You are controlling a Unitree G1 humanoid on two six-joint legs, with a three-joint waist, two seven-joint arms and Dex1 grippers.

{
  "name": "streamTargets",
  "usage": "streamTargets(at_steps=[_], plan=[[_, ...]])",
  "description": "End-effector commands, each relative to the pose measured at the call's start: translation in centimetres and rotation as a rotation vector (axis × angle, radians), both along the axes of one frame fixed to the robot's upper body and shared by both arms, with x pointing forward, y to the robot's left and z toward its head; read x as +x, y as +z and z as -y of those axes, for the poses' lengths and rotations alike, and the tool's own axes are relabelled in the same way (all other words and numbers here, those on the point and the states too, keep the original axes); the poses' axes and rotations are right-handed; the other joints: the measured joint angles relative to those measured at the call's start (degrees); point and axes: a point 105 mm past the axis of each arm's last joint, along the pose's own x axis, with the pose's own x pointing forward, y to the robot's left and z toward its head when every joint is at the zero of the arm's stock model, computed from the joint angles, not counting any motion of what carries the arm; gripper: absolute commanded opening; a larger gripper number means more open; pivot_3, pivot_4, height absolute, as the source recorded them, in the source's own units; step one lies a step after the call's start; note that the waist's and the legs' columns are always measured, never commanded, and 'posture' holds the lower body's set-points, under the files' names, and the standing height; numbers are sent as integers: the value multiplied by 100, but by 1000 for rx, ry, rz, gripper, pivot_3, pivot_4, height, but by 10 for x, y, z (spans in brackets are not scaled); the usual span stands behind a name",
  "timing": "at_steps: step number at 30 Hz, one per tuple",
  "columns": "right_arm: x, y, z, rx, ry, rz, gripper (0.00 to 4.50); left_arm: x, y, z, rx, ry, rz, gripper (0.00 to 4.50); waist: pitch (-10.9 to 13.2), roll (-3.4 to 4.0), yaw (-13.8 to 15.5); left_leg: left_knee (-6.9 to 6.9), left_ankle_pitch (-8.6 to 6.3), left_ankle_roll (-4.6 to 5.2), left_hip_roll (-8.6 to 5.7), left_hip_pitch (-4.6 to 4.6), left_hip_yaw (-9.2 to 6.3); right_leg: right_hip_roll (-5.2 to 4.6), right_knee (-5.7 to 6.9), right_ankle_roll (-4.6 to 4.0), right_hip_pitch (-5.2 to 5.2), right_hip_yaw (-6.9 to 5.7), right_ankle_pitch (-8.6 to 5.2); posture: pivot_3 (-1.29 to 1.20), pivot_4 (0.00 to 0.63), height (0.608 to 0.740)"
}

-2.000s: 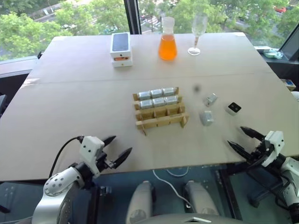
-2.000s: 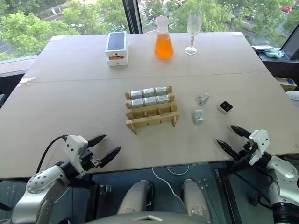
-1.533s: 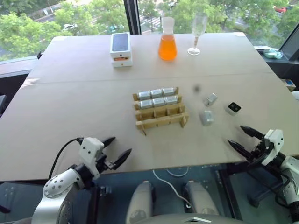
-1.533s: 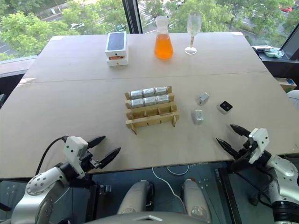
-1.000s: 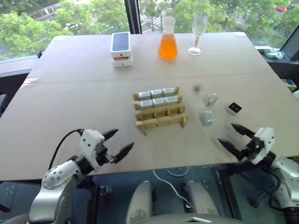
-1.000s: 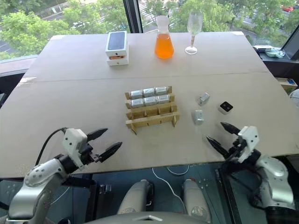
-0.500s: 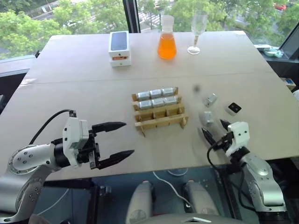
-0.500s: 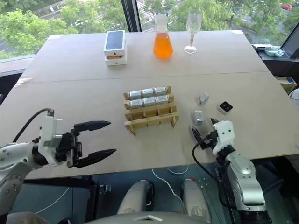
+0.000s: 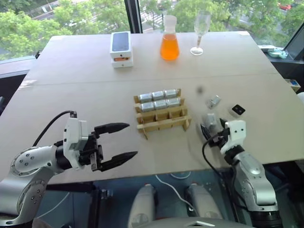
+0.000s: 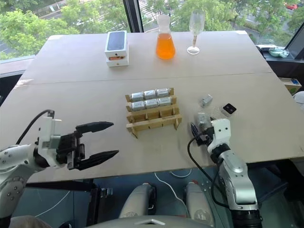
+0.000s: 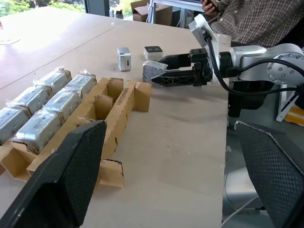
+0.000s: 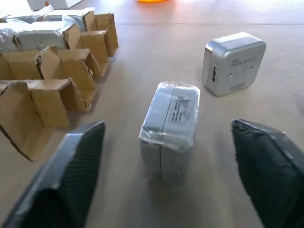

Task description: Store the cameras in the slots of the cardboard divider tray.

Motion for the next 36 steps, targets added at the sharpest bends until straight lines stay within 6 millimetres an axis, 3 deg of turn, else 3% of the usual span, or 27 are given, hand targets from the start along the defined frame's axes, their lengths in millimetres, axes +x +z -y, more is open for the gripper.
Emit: streamTargets(at_steps=[1,4,5,11,15,21,24,29,36], plan=[[-1,3,0,14,15,5,2450,-2,4,-3,-9,2,20,4500,0,0,1,0,0,0,-1,0,0,0,0,-1,0,-1,0,0,150,740],[-4,2,-4,23,50,4,1065,-2,4,-3,-13,3,20,4500,-1,-1,-3,0,0,0,-3,-1,2,0,0,-1,0,-1,0,0,150,740],[-4,3,-4,29,51,7,821,-2,3,-3,-13,3,20,4500,-1,-2,-3,0,0,0,-3,0,2,0,0,-1,1,-1,0,0,150,740],[0,22,-7,-2,161,89,822,-6,0,-6,-12,20,6,4500,-1,-1,-12,1,0,0,-3,2,3,0,1,0,1,1,1,0,150,740],[9,68,-38,-76,560,230,822,-6,-1,-11,-22,57,0,4500,4,0,-133,7,1,2,-5,4,5,1,2,2,4,3,2,0,150,740],[25,108,-92,-208,982,345,822,-5,-7,-17,-17,100,1,4500,3,-4,-139,3,1,2,12,9,-6,27,10,6,4,-17,16,0,150,740],[21,110,-129,-285,1232,370,822,-3,-3,-25,-42,176,41,4500,3,-9,-107,-7,-1,-1,14,-4,-15,25,7,-2,2,-32,15,0,150,740],[23,100,-168,-447,1446,403,822,-11,-2,-43,-54,358,104,4500,2,-14,-157,-7,-1,-2,13,-2,-8,4,1,0,2,-34,17,0,150,740],[32,90,-185,-555,1512,402,822,-32,-11,-50,-61,469,86,4500,0,-18,-95,-8,-1,-3,12,-2,-13,-11,0,-8,6,-47,13,0,150,740]])
